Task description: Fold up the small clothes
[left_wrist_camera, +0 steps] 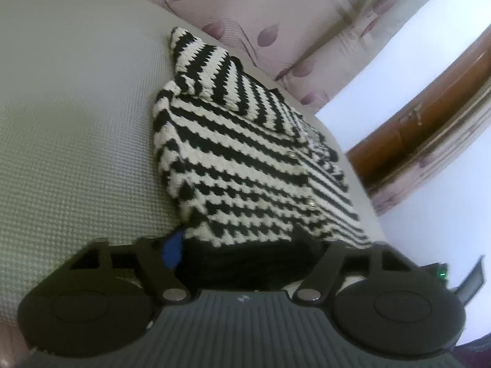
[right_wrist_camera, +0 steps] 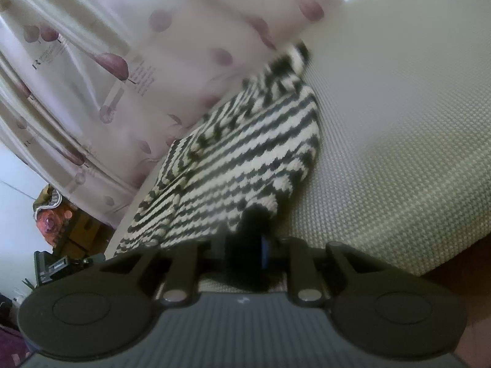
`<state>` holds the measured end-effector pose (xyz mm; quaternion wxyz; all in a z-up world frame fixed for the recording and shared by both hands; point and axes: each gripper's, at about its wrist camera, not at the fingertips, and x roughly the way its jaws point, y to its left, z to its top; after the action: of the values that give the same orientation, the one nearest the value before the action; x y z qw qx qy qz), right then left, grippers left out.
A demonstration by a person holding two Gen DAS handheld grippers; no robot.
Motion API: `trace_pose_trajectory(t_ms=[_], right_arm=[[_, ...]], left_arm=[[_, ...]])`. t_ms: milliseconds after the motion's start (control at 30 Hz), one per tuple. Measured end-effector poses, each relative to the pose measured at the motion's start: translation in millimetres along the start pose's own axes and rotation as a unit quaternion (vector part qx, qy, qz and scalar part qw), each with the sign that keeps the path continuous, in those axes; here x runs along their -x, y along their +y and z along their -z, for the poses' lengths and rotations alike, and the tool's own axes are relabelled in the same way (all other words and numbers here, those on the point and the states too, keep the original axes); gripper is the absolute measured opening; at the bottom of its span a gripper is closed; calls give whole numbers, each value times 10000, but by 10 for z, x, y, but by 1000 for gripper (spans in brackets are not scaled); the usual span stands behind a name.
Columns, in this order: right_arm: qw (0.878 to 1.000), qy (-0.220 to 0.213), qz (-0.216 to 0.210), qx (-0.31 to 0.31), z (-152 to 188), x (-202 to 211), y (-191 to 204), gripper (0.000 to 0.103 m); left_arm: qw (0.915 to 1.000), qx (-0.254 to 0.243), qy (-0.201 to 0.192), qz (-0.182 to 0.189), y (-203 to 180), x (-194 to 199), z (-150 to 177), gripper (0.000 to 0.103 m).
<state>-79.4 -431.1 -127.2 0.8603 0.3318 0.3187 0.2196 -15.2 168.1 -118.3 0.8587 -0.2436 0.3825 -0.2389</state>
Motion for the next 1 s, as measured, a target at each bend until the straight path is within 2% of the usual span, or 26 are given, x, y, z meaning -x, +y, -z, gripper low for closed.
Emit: trace_pose_trajectory(t_ms=[33, 67, 100, 200, 300, 467, 633, 1000], right_arm=[[10000, -6, 3, 16, 0, -14, 4, 17], [9999, -9, 87, 109, 3, -23, 24, 11], [9997, -10, 153, 200, 5, -29, 39, 11], [10000, -11, 33, 28, 9, -4, 28, 10], [9993, -160, -294, -151, -10, 78, 42, 9], [9957, -450, -724, -368, -150, 140, 123, 10], [9942, -532, -858, -363, -266, 87, 226, 10], [9925, -753, -888, -364, -456, 80, 333, 10]], left_arm=[[9995, -138, 41, -292, -30, -29, 15, 8], [9987, -220, 27, -467, -44, -35, 30, 10], [9986, -252, -76, -466, -65, -16, 53, 10], [9932, -604, -411, -903, -224, 43, 91, 10], [9892, -743, -727, -1031, -359, 100, 60, 10], [9774, -1072, -1182, -1386, -580, 134, -57, 10], [9701, -1308, -1294, -1581, -709, 74, -163, 10], [9644, -1488, -1394, -1683, -859, -62, -299, 10]])
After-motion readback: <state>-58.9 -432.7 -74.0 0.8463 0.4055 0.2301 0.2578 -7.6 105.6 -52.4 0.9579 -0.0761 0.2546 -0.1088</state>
